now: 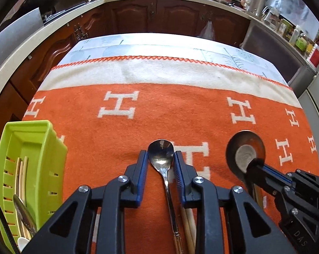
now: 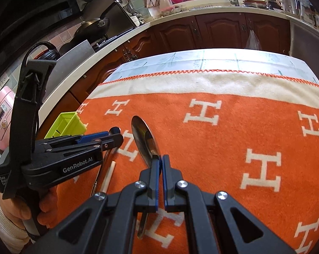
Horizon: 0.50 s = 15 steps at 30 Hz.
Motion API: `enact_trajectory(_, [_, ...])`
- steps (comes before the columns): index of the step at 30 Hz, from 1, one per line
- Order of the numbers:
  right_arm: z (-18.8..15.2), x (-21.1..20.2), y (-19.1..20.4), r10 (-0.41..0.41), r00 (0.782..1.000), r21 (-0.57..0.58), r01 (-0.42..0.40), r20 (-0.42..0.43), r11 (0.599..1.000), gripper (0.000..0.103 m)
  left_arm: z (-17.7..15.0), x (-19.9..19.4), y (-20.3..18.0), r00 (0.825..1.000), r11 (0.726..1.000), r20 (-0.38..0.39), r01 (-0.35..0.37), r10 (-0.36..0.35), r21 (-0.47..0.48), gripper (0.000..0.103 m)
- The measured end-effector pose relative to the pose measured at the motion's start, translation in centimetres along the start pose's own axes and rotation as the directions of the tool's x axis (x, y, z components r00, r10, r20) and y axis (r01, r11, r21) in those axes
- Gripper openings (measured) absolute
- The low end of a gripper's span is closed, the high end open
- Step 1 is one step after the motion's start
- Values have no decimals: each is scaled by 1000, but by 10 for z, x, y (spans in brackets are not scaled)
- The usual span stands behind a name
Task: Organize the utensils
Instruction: 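Grasp the steel spoon with the right tool while the left tool grasps a small spoon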
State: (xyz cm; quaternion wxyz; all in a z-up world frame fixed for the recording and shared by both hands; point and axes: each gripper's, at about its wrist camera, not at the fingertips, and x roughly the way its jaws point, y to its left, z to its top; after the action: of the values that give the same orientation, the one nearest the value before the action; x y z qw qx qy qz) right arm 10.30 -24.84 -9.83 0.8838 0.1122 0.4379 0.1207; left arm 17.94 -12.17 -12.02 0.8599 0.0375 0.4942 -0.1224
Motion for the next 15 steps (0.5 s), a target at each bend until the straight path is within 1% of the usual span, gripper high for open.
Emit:
enact_trajectory(2, [-1, 0, 0, 3, 1000, -2, -3, -1, 1000, 2, -3, -2, 0, 1000, 1000, 17, 21, -21, -6, 22])
enact_trajectory(6, [0, -2, 1, 14, 1000, 6, -14, 6, 1000, 2, -7, -5, 6, 997, 996, 32, 69, -67, -57, 21])
enact_trajectory(7, [0, -3, 1, 18, 1000, 7, -18, 7, 1000, 2, -8, -8, 8, 996, 994, 36, 90, -87, -70, 21])
enact_trajectory(9, [0, -4, 2, 19, 1000, 2, -19, 9, 1000, 2, -10, -11, 8, 993, 991, 44, 110, -107, -72, 21])
enact_trajectory(12, [0, -3, 4, 21, 1000, -5, -21, 3, 1000, 2, -11, -15, 6, 992, 991, 50, 116, -113, -60, 22])
enact_trajectory(15, [-1, -1, 5, 28, 1000, 1, -28, -3, 1000, 2, -12, -19, 7, 990, 988, 52, 137, -134, -77, 21])
